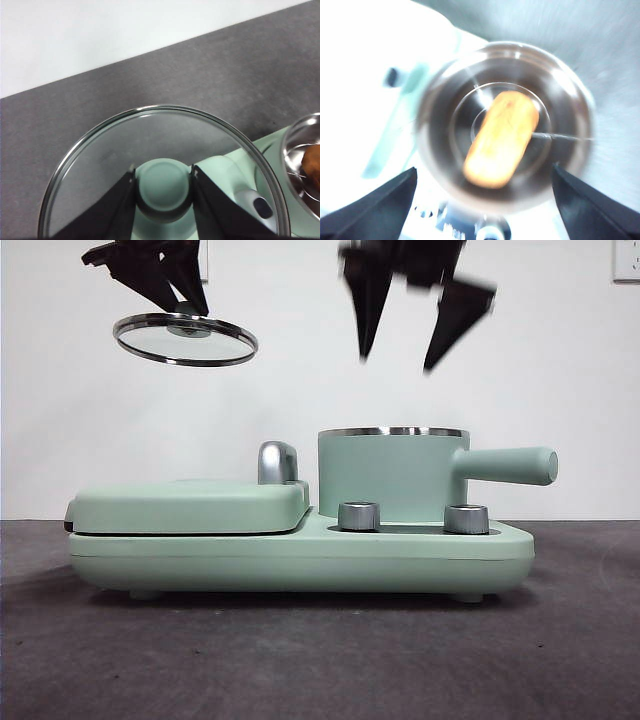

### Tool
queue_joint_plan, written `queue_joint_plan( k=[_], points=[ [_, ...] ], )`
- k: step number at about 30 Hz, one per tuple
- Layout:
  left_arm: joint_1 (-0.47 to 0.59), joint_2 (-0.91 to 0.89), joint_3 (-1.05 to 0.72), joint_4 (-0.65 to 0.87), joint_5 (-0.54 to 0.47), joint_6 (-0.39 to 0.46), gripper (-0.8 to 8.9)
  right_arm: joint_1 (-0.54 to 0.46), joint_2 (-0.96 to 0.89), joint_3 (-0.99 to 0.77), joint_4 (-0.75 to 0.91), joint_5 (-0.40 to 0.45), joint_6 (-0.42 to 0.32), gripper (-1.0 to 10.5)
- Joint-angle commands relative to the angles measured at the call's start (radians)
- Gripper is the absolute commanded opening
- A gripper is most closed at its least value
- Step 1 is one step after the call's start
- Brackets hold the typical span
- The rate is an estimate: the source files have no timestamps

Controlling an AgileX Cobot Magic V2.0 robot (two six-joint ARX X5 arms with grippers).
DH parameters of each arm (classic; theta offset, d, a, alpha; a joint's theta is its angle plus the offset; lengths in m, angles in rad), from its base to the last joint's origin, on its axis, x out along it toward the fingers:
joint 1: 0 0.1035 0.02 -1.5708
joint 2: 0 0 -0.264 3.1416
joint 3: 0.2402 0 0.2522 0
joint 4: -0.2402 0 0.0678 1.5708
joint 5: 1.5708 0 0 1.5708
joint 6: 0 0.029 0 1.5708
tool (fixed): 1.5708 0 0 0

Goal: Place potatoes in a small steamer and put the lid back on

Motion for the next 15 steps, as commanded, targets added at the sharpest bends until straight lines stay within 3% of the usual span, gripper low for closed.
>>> queue_joint_plan(
  k=[1,11,15],
  points=[
    [-0.019,-0.004,0.023,0.021,0.005,-0.005,0.49,0.028,-0.099,-0.041,-0.078,0.05,-0.02,4.2],
    [-0.125,-0.004,0.023,0.029,0.005,-0.005,0.48,0.052,-0.594,-0.497,-0.066,0.065,-0.028,4.2],
    [-0.188,-0.004,0.023,0.035,0.005,-0.003,0.48,0.052,-0.816,-0.721,0.068,0.049,-0.026,4.2]
  ],
)
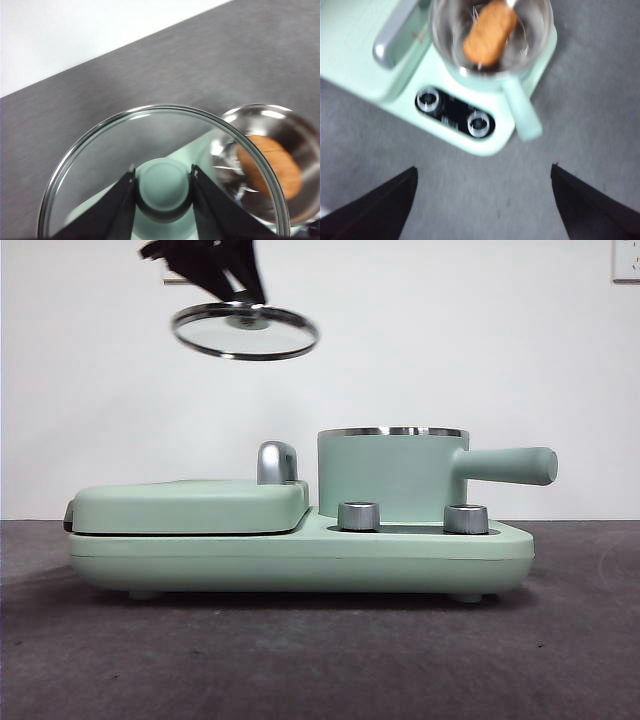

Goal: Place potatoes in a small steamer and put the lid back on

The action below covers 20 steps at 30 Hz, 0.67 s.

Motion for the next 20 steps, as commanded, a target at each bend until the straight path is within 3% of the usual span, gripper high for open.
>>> queue_joint_plan(
  k=[1,11,20],
  points=[
    [-0.05,-0.004,0.023,0.03,0.005,0.0,0.47,0.007,-0.158,-0.159,0.106,-0.025,-0.005,4.2],
    [-0.197,0.026,0.023,0.097,0.005,0.01,0.46,0.007,-0.603,-0.596,0.308,-0.112,0.096,4.2],
    [-0.262,0.145,0.023,0.228,0.005,0.014,0.47,0.007,-0.795,-0.681,0.31,-0.139,0.165,4.2]
  ],
)
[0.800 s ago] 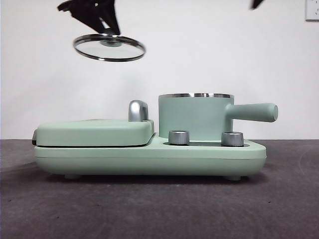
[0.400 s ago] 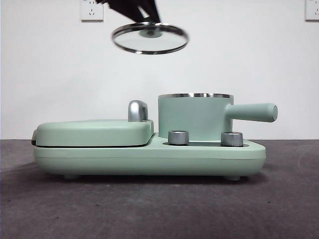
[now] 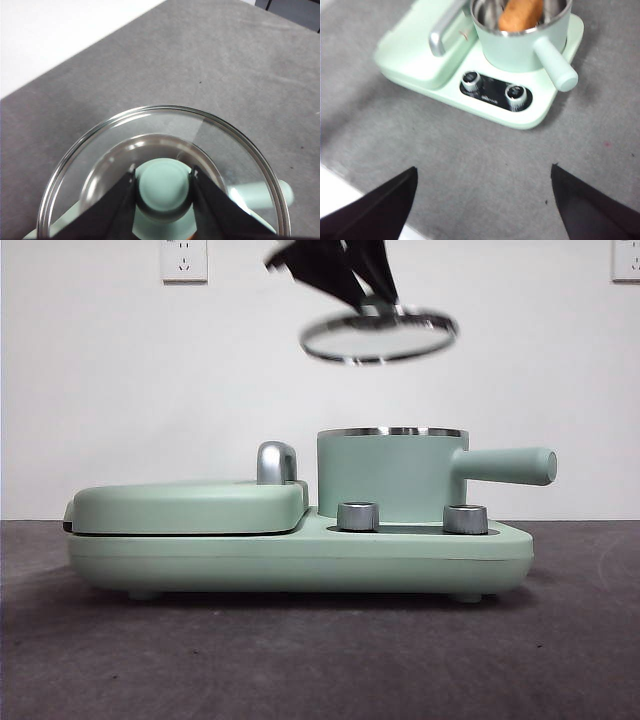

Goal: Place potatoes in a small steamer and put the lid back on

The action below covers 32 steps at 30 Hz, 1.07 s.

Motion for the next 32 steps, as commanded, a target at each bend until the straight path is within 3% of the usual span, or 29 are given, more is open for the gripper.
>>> queue_joint_plan(
  k=[1,8,32],
  points=[
    [-0.015,0.048,0.023,0.071,0.003,0.01,0.47,0.006,-0.02,0.008,0.012,-0.003,0.029,4.2],
    [-0.01,0.128,0.023,0.146,0.003,0.011,0.47,0.006,-0.039,0.008,0.01,-0.003,0.029,4.2],
    [-0.006,0.175,0.023,0.081,-0.024,0.033,0.46,0.006,-0.039,0.008,0.012,-0.003,0.05,4.2]
  ],
)
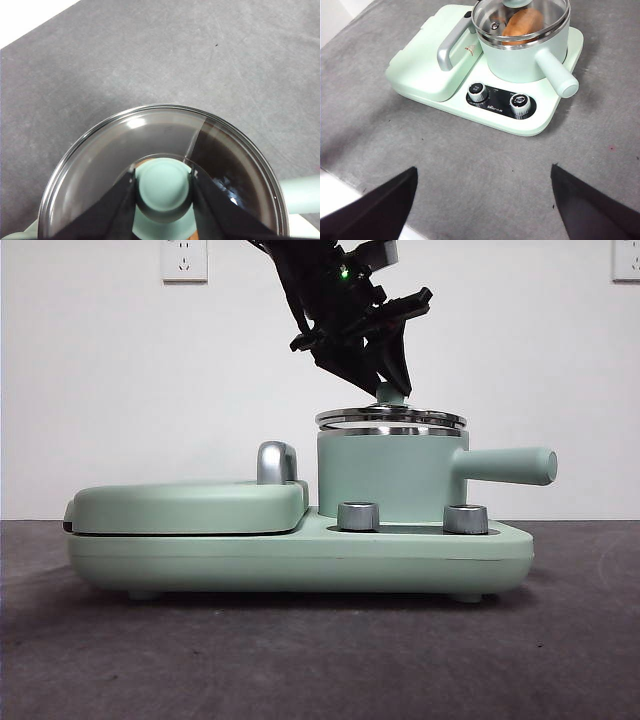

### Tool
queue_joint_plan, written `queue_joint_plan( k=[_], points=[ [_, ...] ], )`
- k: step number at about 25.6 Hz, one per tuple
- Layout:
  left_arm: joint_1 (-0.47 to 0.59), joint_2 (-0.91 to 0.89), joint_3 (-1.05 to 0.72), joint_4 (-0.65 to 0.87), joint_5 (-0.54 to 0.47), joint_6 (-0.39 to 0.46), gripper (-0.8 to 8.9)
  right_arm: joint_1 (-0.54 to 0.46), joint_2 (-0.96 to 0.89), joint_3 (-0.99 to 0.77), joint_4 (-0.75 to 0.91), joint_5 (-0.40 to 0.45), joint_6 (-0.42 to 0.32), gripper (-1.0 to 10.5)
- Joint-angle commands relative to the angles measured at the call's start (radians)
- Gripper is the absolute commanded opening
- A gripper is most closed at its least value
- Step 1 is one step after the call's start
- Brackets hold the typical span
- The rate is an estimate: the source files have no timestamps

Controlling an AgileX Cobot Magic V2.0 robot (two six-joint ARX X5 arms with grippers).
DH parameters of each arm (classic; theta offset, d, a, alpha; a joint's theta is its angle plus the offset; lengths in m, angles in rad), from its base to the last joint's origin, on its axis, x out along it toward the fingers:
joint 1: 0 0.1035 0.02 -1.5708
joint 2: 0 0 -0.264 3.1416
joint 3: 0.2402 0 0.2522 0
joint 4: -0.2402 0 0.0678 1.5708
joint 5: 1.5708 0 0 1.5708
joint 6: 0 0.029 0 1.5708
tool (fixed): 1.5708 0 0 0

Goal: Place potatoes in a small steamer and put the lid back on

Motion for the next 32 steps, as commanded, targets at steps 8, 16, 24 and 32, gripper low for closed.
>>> queue_joint_plan(
  k=[8,16,24,32],
  points=[
    [-0.006,0.031,0.025,0.024,0.003,0.01,0.46,0.006,0.004,0.008,0.011,-0.003,0.013,4.2],
    [-0.006,0.034,0.025,0.027,0.003,0.044,0.46,0.006,0.004,0.008,0.011,-0.003,0.014,4.2],
    [-0.007,0.06,0.025,0.001,0.105,0.06,0.46,0.006,0.004,0.008,0.011,-0.003,0.016,4.2],
    [-0.006,0.059,0.026,-0.02,0.104,0.032,4.65,0.006,0.004,0.008,0.011,-0.003,0.018,4.2]
  ],
)
